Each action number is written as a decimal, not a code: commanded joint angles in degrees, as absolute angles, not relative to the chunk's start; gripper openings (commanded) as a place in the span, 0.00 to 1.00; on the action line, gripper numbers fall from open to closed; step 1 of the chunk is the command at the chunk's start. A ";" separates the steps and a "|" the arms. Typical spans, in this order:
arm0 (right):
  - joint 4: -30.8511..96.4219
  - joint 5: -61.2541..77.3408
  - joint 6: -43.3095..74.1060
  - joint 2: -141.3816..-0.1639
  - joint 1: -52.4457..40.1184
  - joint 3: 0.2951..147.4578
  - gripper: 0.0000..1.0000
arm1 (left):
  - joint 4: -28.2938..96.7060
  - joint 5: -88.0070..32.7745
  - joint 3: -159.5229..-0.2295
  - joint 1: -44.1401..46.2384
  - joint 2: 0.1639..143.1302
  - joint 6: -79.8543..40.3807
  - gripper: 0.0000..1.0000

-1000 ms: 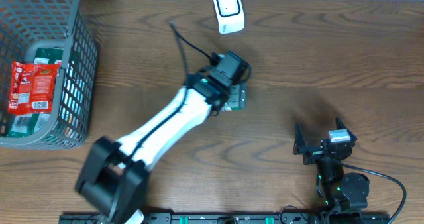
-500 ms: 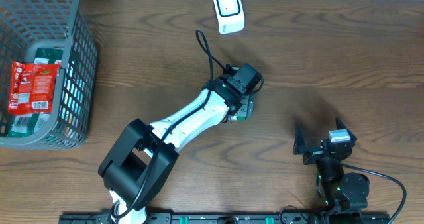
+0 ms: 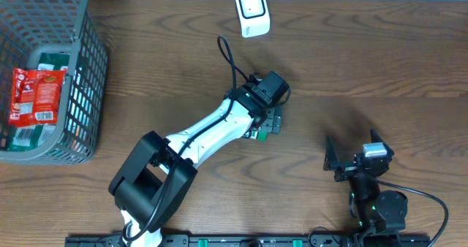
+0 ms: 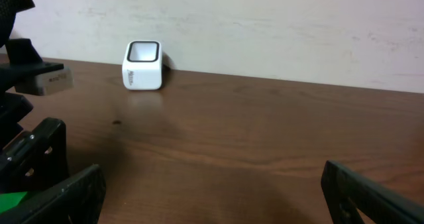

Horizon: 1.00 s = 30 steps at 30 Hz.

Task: Scan the item barcode
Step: 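Carry the jar with the left gripper toward the white scanner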

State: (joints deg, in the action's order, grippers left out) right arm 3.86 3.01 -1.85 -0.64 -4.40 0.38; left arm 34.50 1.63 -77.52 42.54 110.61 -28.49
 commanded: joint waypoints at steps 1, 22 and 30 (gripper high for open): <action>4.08 3.07 -0.89 -0.38 -4.43 0.32 0.99 | 35.38 0.38 -78.24 42.61 110.19 -28.14 0.98; 4.08 3.05 -0.89 -0.38 -4.43 0.32 0.99 | 44.82 0.21 -78.30 42.63 107.59 -26.37 0.97; 4.08 3.05 -0.89 -0.38 -4.43 0.32 0.99 | 49.34 2.63 -78.37 42.61 107.53 -23.83 0.97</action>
State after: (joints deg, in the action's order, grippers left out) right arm 3.86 3.01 -1.85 -0.64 -4.40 0.38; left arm 48.23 0.36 -77.52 42.54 108.81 -25.41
